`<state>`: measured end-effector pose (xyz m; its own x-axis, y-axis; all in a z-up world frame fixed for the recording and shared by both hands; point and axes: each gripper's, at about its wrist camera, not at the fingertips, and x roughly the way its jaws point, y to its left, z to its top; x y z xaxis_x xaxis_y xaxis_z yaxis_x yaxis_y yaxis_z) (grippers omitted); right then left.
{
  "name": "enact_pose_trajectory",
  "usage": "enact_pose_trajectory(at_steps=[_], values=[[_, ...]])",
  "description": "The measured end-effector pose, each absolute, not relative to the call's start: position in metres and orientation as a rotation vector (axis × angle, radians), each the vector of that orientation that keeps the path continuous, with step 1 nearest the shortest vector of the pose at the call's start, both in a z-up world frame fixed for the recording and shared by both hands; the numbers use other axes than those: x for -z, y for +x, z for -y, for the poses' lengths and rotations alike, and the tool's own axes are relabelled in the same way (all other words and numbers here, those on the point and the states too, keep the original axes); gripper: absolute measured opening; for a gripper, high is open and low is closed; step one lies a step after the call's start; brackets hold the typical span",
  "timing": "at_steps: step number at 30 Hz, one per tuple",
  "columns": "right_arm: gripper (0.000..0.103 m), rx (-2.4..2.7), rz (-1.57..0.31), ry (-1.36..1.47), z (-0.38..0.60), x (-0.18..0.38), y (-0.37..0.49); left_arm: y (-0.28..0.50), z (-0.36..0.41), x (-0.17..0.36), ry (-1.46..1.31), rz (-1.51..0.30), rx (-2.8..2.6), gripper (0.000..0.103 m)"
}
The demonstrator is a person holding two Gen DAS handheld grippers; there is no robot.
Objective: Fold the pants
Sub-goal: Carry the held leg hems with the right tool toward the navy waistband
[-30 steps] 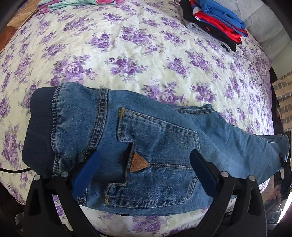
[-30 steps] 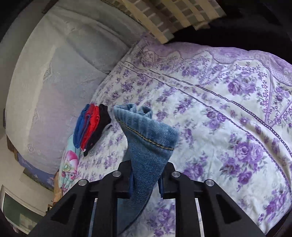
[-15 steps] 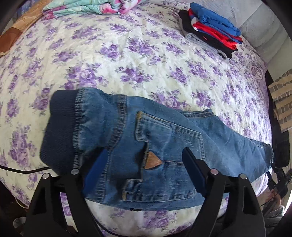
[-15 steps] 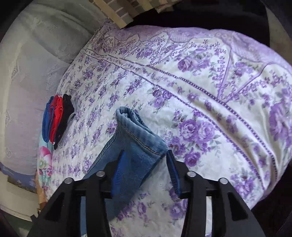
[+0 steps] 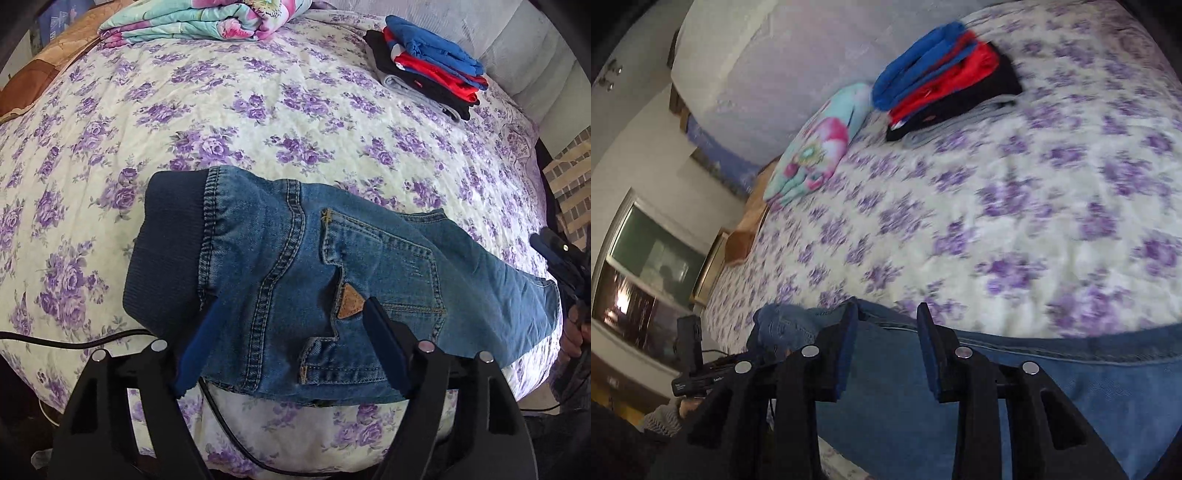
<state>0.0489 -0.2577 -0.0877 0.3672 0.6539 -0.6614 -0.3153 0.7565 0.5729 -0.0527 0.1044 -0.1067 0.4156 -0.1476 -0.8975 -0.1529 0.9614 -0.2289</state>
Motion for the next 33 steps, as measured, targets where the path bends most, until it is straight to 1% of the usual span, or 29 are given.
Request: enact_pose_trajectory(at_steps=[6, 11, 15, 17, 18, 20, 23, 27, 30, 31, 33], values=[[0.030, -0.782, -1.157, 0.270, 0.181, 0.114, 0.072, -0.066, -0.103, 0.099, -0.284, -1.107, -0.012, 0.075], [0.028, -0.836, -1.239, 0.204, 0.155, 0.130, 0.077, -0.069, -0.104, 0.101, -0.318, -1.104, -0.046, 0.075], [0.026, -0.860, -1.265, 0.169, 0.145, 0.137, 0.081, -0.075, -0.104, 0.100, -0.332, -1.099, -0.065, 0.075], [0.019, -0.868, -1.275, 0.152, 0.141, 0.141, 0.083, -0.075, -0.103, 0.103, -0.330, -1.109, -0.079, 0.075], [0.018, -0.872, -1.277, 0.139, 0.138, 0.142, 0.084, -0.074, -0.102, 0.104, -0.328, -1.112, -0.086, 0.075], [0.013, -0.869, -1.247, 0.087, 0.132, 0.139, 0.085, -0.073, -0.102, 0.105, -0.323, -1.116, -0.098, 0.075], [0.010, -0.844, -1.191, 0.069, 0.132, 0.128, 0.087, -0.071, -0.103, 0.107, -0.327, -1.119, -0.112, 0.075], [0.010, -0.789, -1.237, 0.102, 0.130, 0.157, 0.103, -0.067, -0.099, 0.119, -0.286, -1.135, -0.123, 0.075], [0.011, -0.787, -1.242, 0.153, 0.132, 0.161, 0.106, -0.069, -0.096, 0.117, -0.256, -1.133, -0.121, 0.075], [0.012, -0.792, -1.245, 0.157, 0.134, 0.159, 0.106, -0.071, -0.099, 0.114, -0.267, -1.127, -0.117, 0.072], [0.019, -0.790, -1.252, 0.201, 0.142, 0.153, 0.106, -0.077, -0.109, 0.106, -0.328, -1.111, -0.111, 0.068]])
